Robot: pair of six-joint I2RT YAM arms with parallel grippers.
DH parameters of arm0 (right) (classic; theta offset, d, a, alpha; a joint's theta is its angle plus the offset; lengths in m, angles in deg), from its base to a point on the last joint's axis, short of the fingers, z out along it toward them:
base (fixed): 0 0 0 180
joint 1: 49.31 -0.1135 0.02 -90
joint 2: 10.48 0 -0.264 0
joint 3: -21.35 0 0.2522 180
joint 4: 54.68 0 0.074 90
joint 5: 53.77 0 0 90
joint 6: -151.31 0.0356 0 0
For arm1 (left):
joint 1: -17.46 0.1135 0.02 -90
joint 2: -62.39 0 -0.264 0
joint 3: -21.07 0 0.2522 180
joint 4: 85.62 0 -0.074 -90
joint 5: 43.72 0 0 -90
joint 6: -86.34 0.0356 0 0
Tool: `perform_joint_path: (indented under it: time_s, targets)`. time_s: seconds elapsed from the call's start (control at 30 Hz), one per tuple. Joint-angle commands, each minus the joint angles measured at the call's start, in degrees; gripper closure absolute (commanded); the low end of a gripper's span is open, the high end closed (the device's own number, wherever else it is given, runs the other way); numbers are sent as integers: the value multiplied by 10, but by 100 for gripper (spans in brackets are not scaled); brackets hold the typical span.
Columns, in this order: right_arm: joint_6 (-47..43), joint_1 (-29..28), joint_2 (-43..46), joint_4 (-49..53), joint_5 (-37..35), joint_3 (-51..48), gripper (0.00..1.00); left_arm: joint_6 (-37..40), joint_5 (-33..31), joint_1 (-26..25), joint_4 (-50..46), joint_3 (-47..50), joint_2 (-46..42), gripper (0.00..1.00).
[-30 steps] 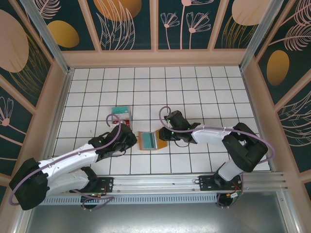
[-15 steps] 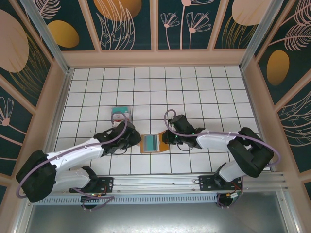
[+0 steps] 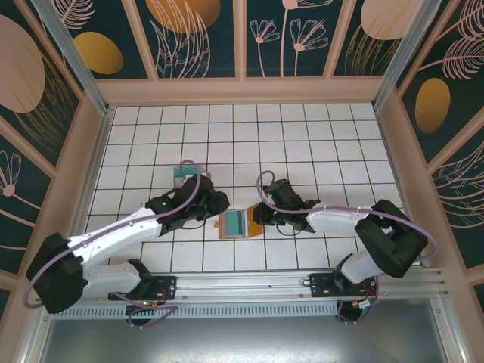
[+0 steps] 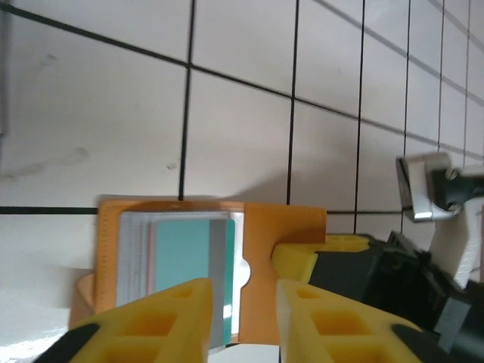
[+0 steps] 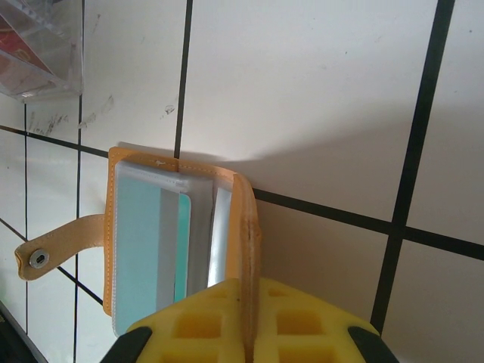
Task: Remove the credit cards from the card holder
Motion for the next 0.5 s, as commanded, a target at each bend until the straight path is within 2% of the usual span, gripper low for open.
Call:
perform_joint_path:
  time_s: [0.0,0.13,0.27,0.47]
  targets:
    - [3,2,5,-4,-4,-7,100,2,39,-13,51,-3,47,76]
    - [0,2,1,-2,-4,-3,100,-4,24,-15,45,7,92,84]
    - [-13,2,6,25,-23,11,82,-5,-9,-15,19,27,101,85]
    - [-22,3,22,78,-62,35,69,-6,-15,-15,35,69,104,88]
